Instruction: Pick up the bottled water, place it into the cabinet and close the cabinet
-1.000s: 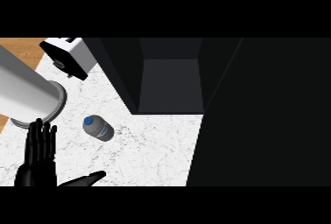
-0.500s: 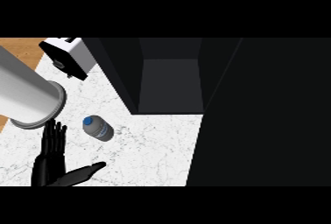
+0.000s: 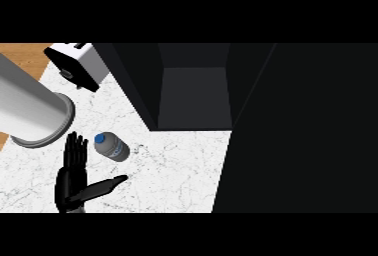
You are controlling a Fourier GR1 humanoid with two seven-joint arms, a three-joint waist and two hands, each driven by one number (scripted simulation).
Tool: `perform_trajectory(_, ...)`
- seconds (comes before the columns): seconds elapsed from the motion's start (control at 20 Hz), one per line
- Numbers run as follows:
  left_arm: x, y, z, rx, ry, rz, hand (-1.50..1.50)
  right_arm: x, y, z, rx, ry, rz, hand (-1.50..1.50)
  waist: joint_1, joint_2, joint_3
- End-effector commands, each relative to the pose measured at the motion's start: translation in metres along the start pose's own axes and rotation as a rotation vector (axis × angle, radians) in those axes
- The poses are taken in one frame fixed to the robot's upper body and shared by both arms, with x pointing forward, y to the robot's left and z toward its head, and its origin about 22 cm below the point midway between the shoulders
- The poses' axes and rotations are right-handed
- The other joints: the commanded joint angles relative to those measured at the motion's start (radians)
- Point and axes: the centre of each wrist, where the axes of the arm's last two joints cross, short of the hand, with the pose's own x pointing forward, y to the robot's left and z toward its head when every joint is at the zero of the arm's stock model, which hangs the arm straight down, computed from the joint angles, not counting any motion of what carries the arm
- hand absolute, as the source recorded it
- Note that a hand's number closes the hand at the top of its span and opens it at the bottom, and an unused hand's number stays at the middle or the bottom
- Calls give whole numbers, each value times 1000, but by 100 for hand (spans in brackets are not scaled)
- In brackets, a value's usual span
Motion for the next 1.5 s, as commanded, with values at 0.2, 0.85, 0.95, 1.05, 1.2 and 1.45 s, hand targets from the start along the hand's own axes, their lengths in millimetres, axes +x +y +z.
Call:
perform_trajectory(0.2, -34, 1, -6, 23, -27, 14, -150, 21, 0, 21, -40, -57, 79, -150, -5, -1, 0)
perform_trajectory(0.85, -53, -4, -32, 63, -134, 90, -150, 24, -5, 18, -21, -47, 96, -150, -11, 2, -1)
perform_trajectory(0.95, -54, -21, -33, 19, -131, 116, 150, 15, -5, 6, -37, -37, 77, -150, -2, 2, 0)
perform_trajectory(1.05, -51, -22, -41, -18, -101, 131, 150, 20, -5, 10, -24, -54, 72, -150, -7, 3, 0)
perform_trajectory(1.2, -50, -20, -47, -59, -152, 130, 150, 5, 5, 7, -9, -48, 58, -150, -9, 4, 0)
perform_trajectory(1.45, -42, -40, -53, -112, -286, -108, 150, 16, -8, 14, -32, -39, 82, -150, -7, -2, 1)
